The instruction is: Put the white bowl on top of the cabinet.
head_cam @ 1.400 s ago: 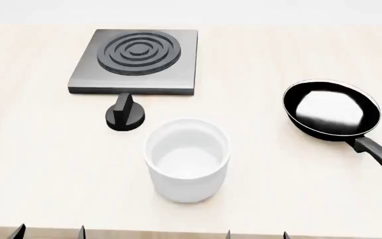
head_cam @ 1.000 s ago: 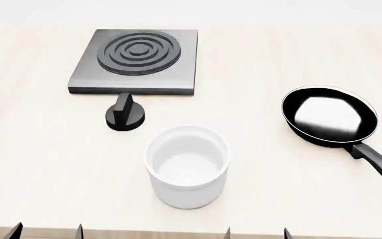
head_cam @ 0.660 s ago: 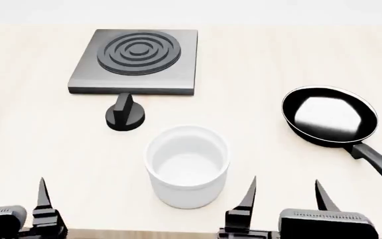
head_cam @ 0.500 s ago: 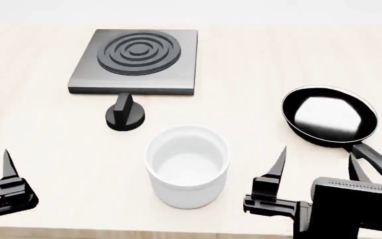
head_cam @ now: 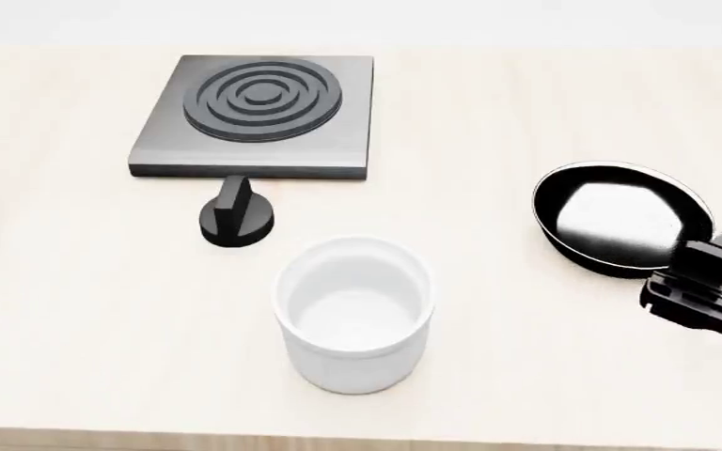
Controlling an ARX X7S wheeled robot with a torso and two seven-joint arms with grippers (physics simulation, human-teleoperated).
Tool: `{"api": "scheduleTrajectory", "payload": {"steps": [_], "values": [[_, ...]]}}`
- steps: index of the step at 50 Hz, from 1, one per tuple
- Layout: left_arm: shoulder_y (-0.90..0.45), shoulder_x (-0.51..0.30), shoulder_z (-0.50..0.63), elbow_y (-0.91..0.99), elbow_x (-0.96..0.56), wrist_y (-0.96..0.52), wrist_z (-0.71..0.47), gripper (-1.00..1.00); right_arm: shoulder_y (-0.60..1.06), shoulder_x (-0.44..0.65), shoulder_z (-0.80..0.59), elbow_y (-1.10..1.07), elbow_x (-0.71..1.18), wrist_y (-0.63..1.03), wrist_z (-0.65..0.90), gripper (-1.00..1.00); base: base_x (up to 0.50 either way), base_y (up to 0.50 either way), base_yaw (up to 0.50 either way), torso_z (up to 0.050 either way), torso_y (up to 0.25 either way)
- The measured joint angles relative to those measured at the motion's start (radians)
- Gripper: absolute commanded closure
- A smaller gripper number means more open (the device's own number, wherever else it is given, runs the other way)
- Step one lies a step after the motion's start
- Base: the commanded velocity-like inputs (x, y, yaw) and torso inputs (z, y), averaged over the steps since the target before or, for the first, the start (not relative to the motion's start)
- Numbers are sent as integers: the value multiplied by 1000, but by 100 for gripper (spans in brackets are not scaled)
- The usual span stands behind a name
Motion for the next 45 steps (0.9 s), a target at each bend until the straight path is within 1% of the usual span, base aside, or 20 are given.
{"api": "scheduleTrajectory", "payload": {"steps": [8,15,45], "values": [[-6,-10,-32,4,-12,-5,-19,-100,11,17,43,17,1,2,19,-100,0,0,0,0,0],[-10,-16,-44,-1,-17,-4,-29,-100,10,27,50,19,-8,4,33,-100,0,15,0,0,0],[-10,-29,-40,-15,-20,11,-52,-100,-2,53,44,-16,-21,0,50,-100,0,499,0,0,0]]}}
